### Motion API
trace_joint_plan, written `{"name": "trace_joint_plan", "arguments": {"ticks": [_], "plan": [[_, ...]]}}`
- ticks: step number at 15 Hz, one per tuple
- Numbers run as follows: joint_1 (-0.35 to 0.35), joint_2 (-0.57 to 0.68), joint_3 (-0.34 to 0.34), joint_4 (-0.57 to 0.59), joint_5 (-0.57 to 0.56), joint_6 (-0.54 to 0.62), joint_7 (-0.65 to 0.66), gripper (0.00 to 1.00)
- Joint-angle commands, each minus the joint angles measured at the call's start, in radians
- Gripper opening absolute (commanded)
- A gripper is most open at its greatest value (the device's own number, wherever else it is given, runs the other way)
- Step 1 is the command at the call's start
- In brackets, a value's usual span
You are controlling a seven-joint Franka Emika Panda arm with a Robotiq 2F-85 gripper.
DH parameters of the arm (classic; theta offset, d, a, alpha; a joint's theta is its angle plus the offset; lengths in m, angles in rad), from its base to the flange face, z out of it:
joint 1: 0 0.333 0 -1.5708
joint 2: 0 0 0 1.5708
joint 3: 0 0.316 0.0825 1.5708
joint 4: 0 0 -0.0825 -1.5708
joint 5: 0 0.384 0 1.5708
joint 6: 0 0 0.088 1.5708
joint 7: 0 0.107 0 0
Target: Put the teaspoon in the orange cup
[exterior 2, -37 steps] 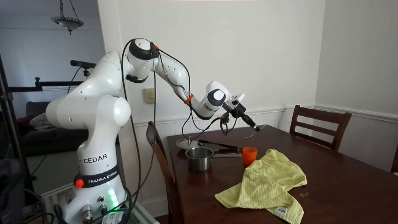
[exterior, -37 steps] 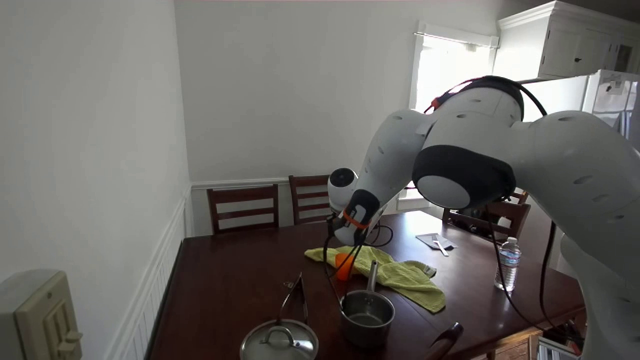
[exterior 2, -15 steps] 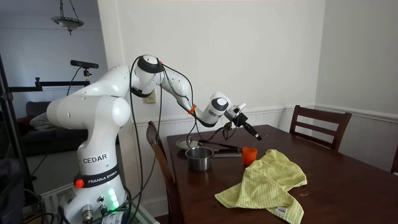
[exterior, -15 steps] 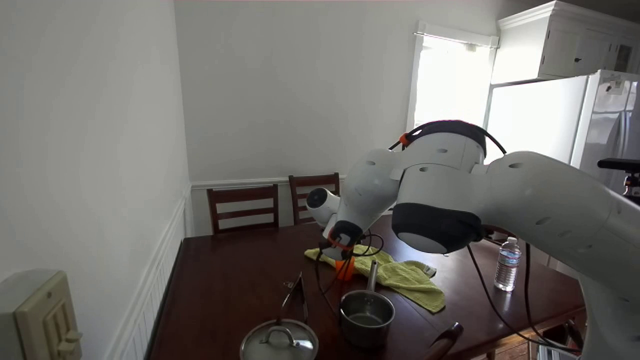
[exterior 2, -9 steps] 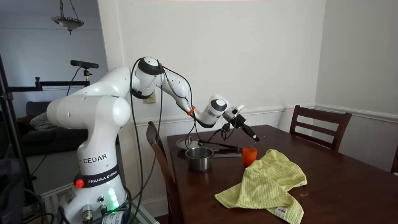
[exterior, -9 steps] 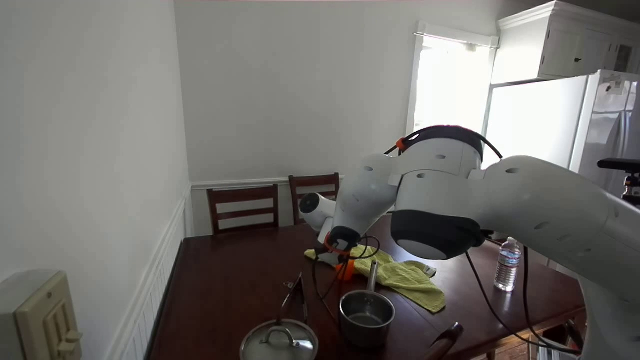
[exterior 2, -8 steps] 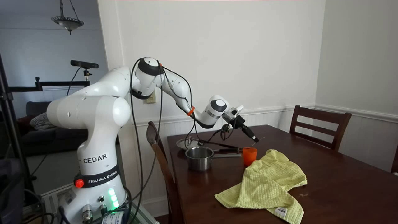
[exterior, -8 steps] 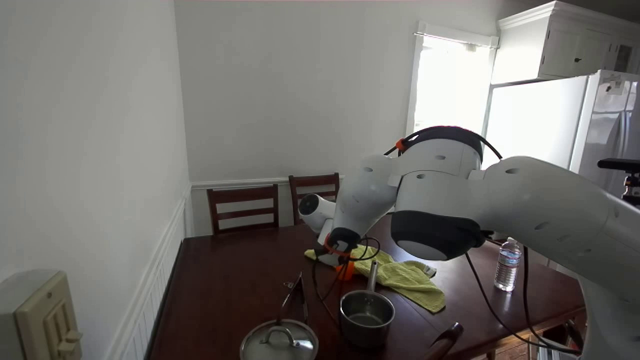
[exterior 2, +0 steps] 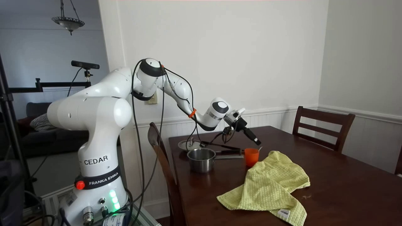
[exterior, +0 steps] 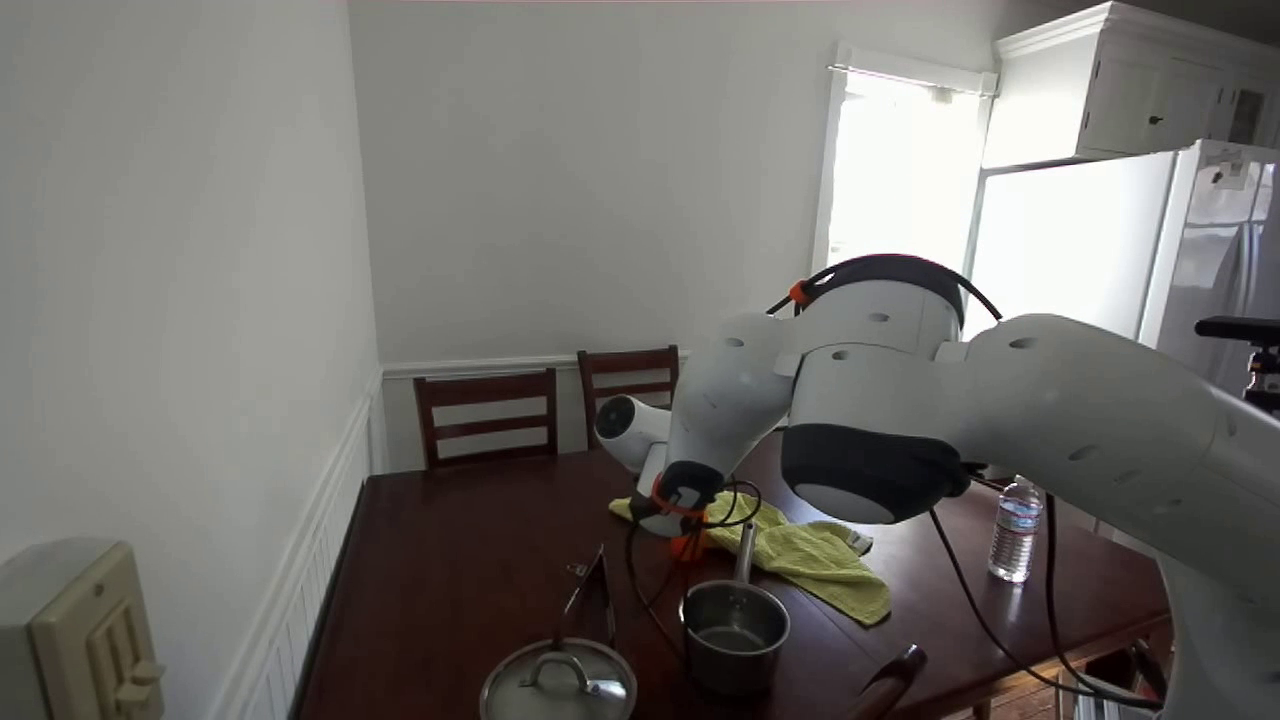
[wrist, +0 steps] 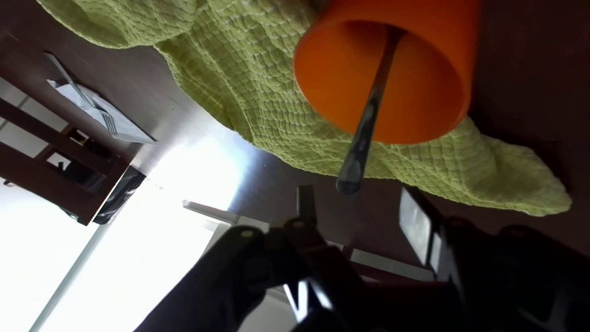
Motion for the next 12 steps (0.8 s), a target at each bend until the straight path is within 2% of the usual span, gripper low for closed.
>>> {"name": "trace_joint_plan", "arguments": {"ticks": [1,3,4,7,10,11,12], "plan": [[0.011,-0.028,-0.025,-0.024,-0.038,0.009,0.057,0.83],[0.027,-0.081,-0.051,-0.09,-0.021,0.078,0.088,0.97],[0.037,-0.11,-0.068,-0.134,-0.011,0.139,0.109,1.0],[0.08,-0.176,-0.135,-0.269,0.009,0.357,0.112,1.0],[0.122,-0.207,-0.202,-0.368,0.059,0.604,0.033,1.0],[0.077,-0.142,-0.167,-0.268,0.1,0.488,0.014,1.0],[0.088,-0.157,-0.177,-0.298,0.125,0.546,-0.015,1.0]]}}
